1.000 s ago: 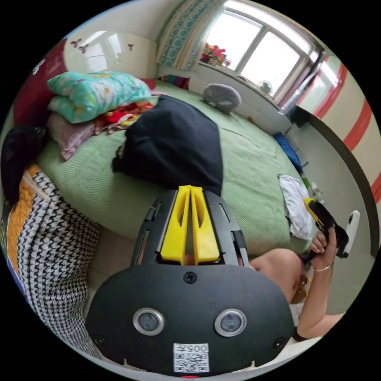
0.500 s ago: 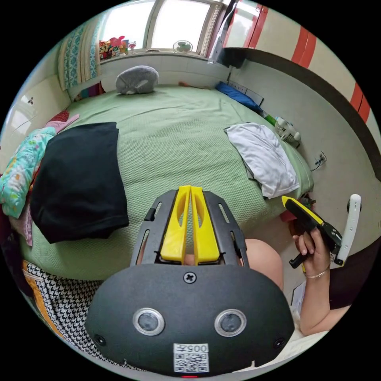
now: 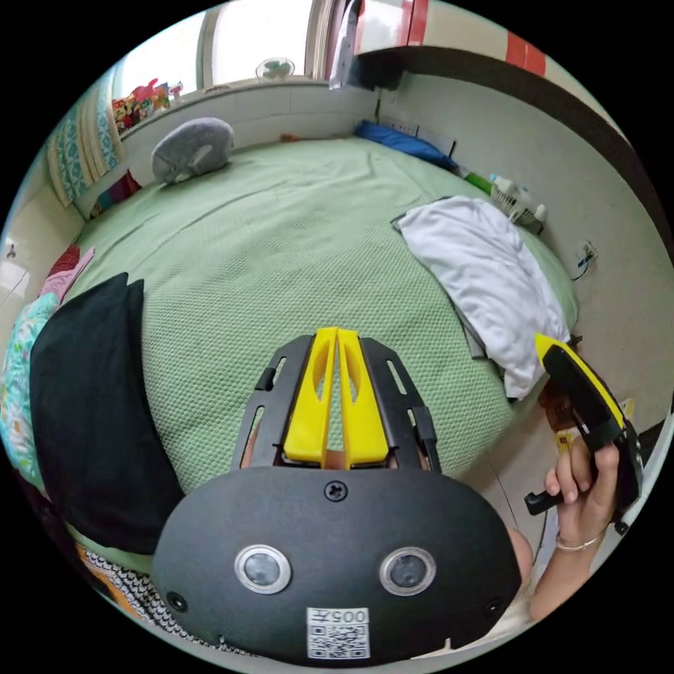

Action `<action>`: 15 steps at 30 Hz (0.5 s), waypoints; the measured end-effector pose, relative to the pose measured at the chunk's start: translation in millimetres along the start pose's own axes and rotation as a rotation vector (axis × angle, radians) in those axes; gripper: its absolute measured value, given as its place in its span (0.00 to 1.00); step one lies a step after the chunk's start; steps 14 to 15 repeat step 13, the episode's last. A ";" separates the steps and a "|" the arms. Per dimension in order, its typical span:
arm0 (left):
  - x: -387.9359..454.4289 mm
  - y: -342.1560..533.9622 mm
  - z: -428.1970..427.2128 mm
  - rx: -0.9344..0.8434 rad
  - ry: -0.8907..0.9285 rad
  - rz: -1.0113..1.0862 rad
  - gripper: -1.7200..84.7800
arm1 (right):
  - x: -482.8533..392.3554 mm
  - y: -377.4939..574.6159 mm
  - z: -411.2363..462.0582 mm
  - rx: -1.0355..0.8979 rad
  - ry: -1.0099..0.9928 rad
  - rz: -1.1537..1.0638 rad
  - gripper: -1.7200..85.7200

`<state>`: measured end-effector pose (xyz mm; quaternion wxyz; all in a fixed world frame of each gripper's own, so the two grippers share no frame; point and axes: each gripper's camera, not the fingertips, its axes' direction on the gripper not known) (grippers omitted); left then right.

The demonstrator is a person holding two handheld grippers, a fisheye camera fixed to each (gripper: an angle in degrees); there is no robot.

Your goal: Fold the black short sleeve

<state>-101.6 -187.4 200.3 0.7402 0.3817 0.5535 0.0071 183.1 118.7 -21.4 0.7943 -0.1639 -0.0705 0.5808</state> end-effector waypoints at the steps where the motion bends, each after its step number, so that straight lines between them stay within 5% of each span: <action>1: 2.0 -10.4 7.3 -0.009 0.007 0.015 0.01 | -3.8 -7.9 8.0 -0.008 -0.024 0.013 0.05; 10: -28.5 -63.3 69.5 -0.101 -0.059 -0.142 0.01 | -54.2 -82.1 34.0 0.151 0.199 0.128 0.05; 15: -34.9 -73.2 85.4 -0.117 -0.028 -0.192 0.01 | -45.0 -63.5 67.4 0.040 0.153 0.126 0.04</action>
